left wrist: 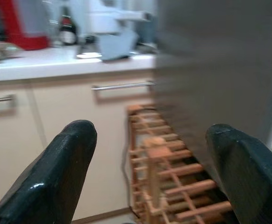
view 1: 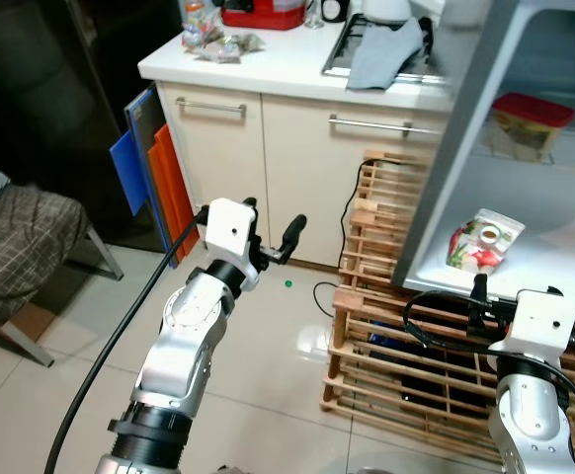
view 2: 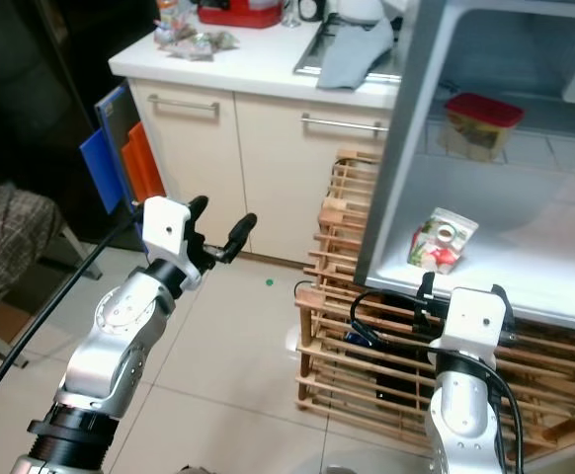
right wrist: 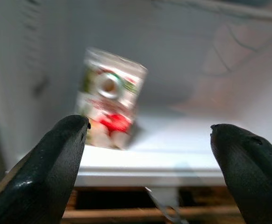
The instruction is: Restocking fridge
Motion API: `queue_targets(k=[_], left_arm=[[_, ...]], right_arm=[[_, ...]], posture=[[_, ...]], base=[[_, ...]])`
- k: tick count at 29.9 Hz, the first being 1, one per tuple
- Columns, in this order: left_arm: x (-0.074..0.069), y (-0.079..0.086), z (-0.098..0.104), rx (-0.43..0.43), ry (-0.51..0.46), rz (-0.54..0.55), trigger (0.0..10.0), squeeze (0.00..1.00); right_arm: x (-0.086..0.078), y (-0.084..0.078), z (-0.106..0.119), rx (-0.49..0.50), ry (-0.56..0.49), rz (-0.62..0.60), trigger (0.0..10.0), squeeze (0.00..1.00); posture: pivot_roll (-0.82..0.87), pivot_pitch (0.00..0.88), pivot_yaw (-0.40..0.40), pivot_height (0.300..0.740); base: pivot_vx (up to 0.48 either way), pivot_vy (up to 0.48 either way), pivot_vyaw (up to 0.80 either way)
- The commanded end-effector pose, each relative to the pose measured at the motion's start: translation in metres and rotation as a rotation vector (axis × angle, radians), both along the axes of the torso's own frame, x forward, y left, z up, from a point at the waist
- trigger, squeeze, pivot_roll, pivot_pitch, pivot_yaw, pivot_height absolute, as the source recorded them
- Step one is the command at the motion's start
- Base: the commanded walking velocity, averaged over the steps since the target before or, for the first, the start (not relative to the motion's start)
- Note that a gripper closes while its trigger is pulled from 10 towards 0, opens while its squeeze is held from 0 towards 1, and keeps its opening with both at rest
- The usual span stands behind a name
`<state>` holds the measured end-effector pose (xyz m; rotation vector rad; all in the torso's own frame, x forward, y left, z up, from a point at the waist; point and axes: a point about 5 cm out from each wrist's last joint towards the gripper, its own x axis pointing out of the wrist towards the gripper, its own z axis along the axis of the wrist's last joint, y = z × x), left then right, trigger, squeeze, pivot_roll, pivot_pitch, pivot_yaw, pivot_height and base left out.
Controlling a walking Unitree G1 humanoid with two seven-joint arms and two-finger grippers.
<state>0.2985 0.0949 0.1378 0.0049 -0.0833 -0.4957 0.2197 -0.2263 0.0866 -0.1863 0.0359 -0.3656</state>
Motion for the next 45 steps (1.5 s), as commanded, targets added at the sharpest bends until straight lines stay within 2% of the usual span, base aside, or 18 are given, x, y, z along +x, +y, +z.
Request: queue_targets(k=[1, 3, 11, 20, 32, 37, 45], left_arm=[[0.002, -0.003, 0.002, 0.026, -0.019, -0.031, 10.0, 0.0], [0.003, -0.004, 0.0, 0.021, -0.012, -0.032, 10.0, 0.0], [0.003, -0.007, 0.003, 0.013, -0.035, -0.026, 10.0, 0.0], [0.009, -0.016, 0.005, -0.022, -0.041, -0.018, 10.0, 0.0], [0.013, -0.018, 0.002, -0.059, -0.034, -0.006, 10.0, 0.0], [0.012, -0.018, 0.003, -0.056, -0.052, -0.022, 10.0, 0.0], [0.009, -0.024, 0.002, -0.063, -0.056, -0.059, 10.0, 0.0]], right_arm=[[0.0, -0.007, -0.006, -0.016, 0.033, -0.011, 10.0, 0.0], [0.001, -0.006, -0.013, -0.023, 0.069, 0.018, 10.0, 0.0], [0.015, -0.009, -0.01, -0.057, 0.081, 0.062, 10.0, 0.0], [0.032, -0.017, -0.006, -0.029, 0.08, 0.077, 10.0, 0.0], [0.053, -0.016, -0.006, -0.005, 0.093, 0.124, 10.0, 0.0], [0.049, -0.015, -0.011, -0.026, 0.116, 0.144, 10.0, 0.0], [0.034, -0.02, -0.025, -0.019, 0.151, 0.12, 10.0, 0.0]], posture=[[-0.17, 0.0, 0.081, 0.74], [-0.17, 0.0, 0.073, 0.74], [-0.15, 0.0, 0.031, 0.74], [-0.15, 0.0, -0.006, 0.74], [-0.15, 0.0, -0.019, 0.74], [-0.16, 0.0, -0.015, 0.74], [-0.18, 0.0, 0.0, 0.74]], base=[[0.0, -0.244, -0.64], [0.0, 0.0, -0.58], [0.0, 0.0, 0.0], [-0.284, 0.0, 0.0], [-0.168, 0.0, 0.0], [0.0, 0.0, -0.3], [0.0, -0.467, -0.77]])
